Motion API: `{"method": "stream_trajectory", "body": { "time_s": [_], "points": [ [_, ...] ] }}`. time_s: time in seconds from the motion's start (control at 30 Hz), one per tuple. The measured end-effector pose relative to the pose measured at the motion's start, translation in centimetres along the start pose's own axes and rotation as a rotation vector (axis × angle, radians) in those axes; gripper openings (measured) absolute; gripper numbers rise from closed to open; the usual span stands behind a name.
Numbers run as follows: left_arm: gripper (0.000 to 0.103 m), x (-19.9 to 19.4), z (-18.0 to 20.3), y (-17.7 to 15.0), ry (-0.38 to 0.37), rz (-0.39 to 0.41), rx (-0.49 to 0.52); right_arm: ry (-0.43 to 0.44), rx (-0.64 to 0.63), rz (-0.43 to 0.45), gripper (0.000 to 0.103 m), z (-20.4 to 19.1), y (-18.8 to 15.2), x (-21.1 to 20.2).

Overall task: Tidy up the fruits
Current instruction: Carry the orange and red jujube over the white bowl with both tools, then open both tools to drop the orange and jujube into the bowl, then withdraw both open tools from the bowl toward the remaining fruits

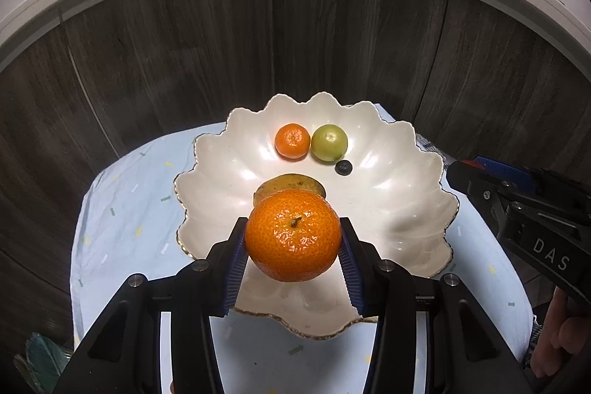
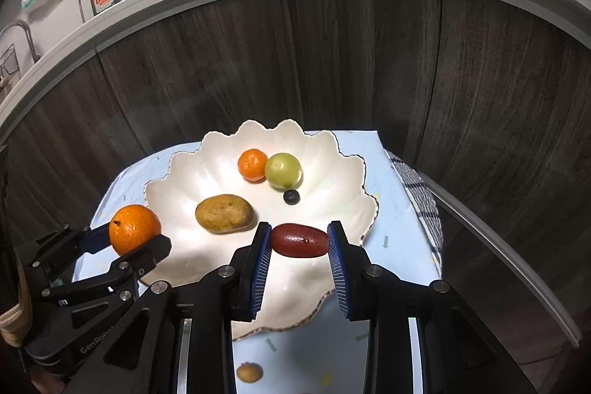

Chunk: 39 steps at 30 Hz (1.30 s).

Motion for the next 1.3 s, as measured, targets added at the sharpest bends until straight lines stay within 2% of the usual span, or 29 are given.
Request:
{"method": "stream_trajectory", "body": {
  "time_s": [0.5, 0.53, 0.57, 0.63, 0.67, 0.7, 0.77, 0.83, 1.0, 1.07, 1.3],
  "points": [
    [0.047, 2.2, -1.0, -0.6, -0.011, -0.044, -0.046, 0.018, 0.009, -0.051, 0.032, -0.3, -0.5, 3.0],
    [0.048, 2.4, -1.0, -0.7, -0.010, -0.050, -0.049, 0.017, 0.008, -0.049, 0.032, -0.4, -0.4, 3.0],
    [0.059, 2.5, -1.1, -0.8, -0.003, -0.051, -0.047, 0.013, 0.003, -0.048, 0.033, -0.4, -0.4, 3.1],
    [0.072, 2.2, -1.4, -0.6, 0.017, -0.029, -0.045, 0.012, -0.003, -0.048, 0.035, -0.4, -0.4, 3.1],
    [0.073, 2.0, -1.5, -0.5, 0.019, -0.020, -0.046, 0.014, -0.001, -0.046, 0.042, -0.5, -0.4, 3.1],
    [0.074, 2.0, -1.5, -0.5, 0.019, -0.022, -0.046, 0.011, 0.001, -0.043, 0.054, -0.4, -0.4, 3.0],
    [0.078, 2.0, -1.7, -0.5, 0.026, -0.028, -0.049, -0.008, 0.003, -0.031, 0.067, -0.2, -0.2, 2.8],
    [0.079, 1.9, -1.8, -0.4, 0.030, -0.028, -0.053, -0.012, 0.006, -0.024, 0.069, -0.1, 0.0, 2.7],
    [0.090, 1.3, -2.1, -0.2, 0.042, -0.017, -0.061, -0.024, 0.000, -0.010, 0.080, -0.1, 0.4, 2.2],
    [0.094, 1.1, -2.3, 0.0, 0.052, -0.011, -0.062, -0.027, 0.000, -0.007, 0.080, -0.1, 0.5, 1.9],
    [0.095, -0.1, -3.0, 0.4, 0.074, 0.003, -0.070, -0.028, -0.001, 0.008, 0.080, -0.5, 1.0, 0.9]
  ]
}}
Point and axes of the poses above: each gripper's, at about its wrist camera, not at the fingertips, and x roughly the way its jaws point, z to its right, y to its top, the point moved 10 cm from there along x, roughly the way its jaws point, and after that the axes turned 12 degrees about z, right-handed, at the moved point
